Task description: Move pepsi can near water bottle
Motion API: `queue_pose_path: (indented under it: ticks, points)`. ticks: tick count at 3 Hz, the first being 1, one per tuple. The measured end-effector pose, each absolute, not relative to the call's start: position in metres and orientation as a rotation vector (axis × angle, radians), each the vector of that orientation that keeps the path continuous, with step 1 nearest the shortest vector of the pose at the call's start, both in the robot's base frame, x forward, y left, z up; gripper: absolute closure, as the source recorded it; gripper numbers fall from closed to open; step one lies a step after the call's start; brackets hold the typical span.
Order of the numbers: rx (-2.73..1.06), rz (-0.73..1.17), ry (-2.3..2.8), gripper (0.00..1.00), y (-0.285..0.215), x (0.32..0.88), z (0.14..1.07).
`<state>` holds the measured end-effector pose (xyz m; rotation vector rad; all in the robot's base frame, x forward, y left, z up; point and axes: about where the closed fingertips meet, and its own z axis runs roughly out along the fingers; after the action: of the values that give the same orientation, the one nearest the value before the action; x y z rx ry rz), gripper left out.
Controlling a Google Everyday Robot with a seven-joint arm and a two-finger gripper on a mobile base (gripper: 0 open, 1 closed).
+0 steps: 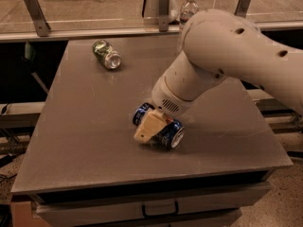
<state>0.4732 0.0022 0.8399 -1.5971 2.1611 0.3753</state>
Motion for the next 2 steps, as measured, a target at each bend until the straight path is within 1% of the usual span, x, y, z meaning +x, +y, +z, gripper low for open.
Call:
queue_pose_path:
  ticks: [1,2]
  points:
    - [-1.589,0.325,2.106,0.62,-0.001,0.489,0.859]
    - [-1.598,0.233,2.029,0.85,-0.014,0.516,0.886]
